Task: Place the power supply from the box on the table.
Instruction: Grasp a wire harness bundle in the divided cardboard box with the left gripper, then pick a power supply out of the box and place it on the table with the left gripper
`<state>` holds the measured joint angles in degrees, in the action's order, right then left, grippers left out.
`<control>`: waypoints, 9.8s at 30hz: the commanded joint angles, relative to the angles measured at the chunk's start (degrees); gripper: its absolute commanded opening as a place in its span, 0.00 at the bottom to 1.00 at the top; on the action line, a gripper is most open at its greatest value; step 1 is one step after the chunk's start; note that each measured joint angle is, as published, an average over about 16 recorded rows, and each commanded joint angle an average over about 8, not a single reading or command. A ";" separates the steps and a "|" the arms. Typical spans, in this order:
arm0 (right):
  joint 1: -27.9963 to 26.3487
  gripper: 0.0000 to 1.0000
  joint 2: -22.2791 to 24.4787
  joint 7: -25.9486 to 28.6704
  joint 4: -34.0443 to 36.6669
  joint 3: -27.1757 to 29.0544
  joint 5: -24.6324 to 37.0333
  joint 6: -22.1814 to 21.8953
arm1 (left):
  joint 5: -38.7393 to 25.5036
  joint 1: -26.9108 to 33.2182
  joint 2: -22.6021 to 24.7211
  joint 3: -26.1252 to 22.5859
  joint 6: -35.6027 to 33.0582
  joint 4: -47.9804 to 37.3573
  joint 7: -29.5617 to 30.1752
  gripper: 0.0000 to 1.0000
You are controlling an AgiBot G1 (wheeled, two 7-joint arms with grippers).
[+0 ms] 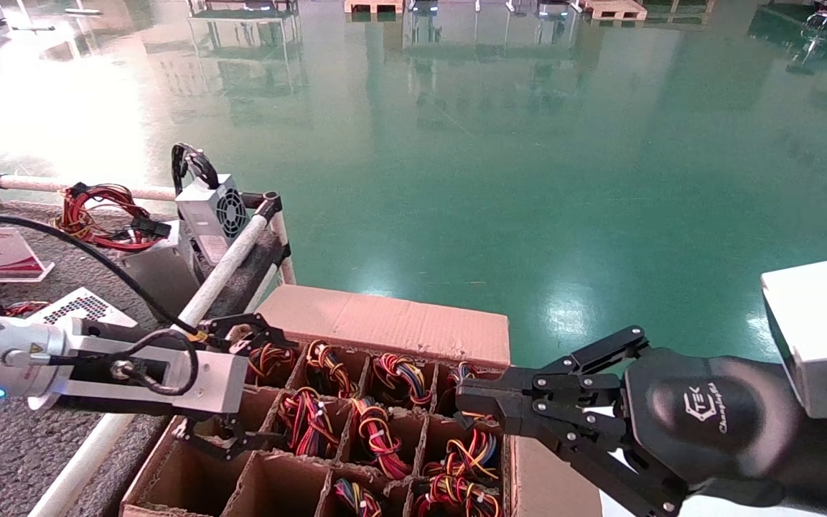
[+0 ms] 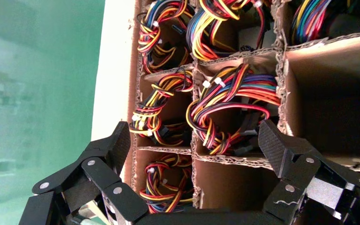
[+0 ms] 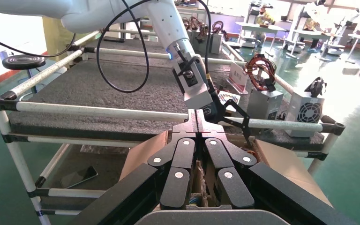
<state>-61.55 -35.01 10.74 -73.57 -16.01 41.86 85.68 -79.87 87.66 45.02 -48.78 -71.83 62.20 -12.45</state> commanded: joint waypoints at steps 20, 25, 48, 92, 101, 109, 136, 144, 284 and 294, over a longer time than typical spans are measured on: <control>0.00 0.00 0.00 0.00 0.00 0.00 0.00 0.00 | -0.85 0.18 3.04 -1.79 3.10 -3.85 -2.35 1.00; 0.00 0.00 0.00 0.00 0.00 0.00 0.00 0.00 | -0.72 0.17 3.42 -1.81 3.24 -4.53 -2.71 1.00; 0.00 0.00 0.00 0.00 0.00 0.00 0.00 0.00 | 0.42 -0.65 3.87 -1.38 3.14 -6.29 -3.91 0.00; 0.00 0.00 0.00 0.00 0.00 0.00 0.00 0.00 | 1.81 -2.08 2.57 -0.82 2.69 -6.25 -3.37 0.00; 0.00 0.00 0.00 0.00 0.00 0.00 0.00 0.00 | 2.13 -2.25 2.35 -0.70 2.52 -6.29 -3.23 0.00; 0.00 0.00 0.00 0.00 0.00 0.00 0.00 0.00 | 3.34 -1.95 1.74 -0.07 2.08 -6.05 -3.01 0.00; 0.00 0.00 0.00 0.00 0.00 0.00 0.00 0.00 | 19.79 4.74 -6.69 4.78 -1.48 -2.62 -6.18 0.00; 0.00 0.00 0.00 0.00 0.00 0.00 0.00 0.00 | 20.54 6.93 -7.41 6.50 -1.39 -1.89 -6.90 0.00; 0.00 0.00 0.00 0.00 0.00 0.00 0.00 0.00 | -31.34 44.19 8.11 4.82 9.39 -55.28 -18.66 0.00; 0.00 0.00 0.00 0.00 0.00 0.00 0.00 0.00 | -29.96 43.34 9.33 5.00 8.95 -53.49 -18.36 0.00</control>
<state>-61.55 -35.01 10.74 -73.57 -16.01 41.86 85.68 -109.90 131.02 54.37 -43.84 -62.58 8.69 -30.75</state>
